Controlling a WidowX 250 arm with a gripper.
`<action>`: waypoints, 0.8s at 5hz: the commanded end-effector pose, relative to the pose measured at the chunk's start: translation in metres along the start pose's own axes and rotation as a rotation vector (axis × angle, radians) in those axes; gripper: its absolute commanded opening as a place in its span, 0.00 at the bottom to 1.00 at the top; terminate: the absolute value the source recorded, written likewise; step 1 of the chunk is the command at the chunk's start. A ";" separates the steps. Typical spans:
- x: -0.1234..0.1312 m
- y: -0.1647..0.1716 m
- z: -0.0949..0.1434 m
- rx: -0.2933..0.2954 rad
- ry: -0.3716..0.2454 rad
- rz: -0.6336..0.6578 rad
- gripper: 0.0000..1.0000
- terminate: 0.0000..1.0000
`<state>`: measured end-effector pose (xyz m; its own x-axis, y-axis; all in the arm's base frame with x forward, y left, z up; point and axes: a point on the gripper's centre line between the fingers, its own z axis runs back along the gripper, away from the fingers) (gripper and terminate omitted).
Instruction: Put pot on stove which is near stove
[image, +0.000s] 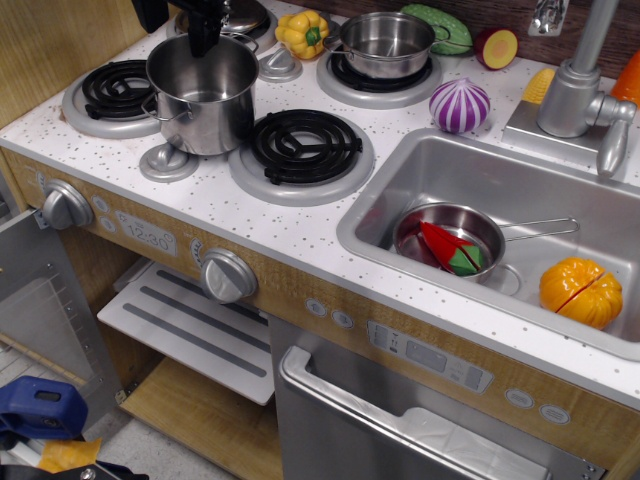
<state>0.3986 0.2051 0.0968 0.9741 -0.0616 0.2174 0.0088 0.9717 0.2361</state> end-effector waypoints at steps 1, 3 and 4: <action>0.000 0.000 0.000 0.000 0.000 0.000 1.00 0.00; -0.004 0.001 -0.006 0.007 -0.019 -0.009 1.00 0.00; -0.004 0.003 -0.006 0.013 -0.015 -0.014 1.00 0.00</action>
<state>0.3914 0.2101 0.0649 0.9816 -0.0764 0.1752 0.0353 0.9733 0.2266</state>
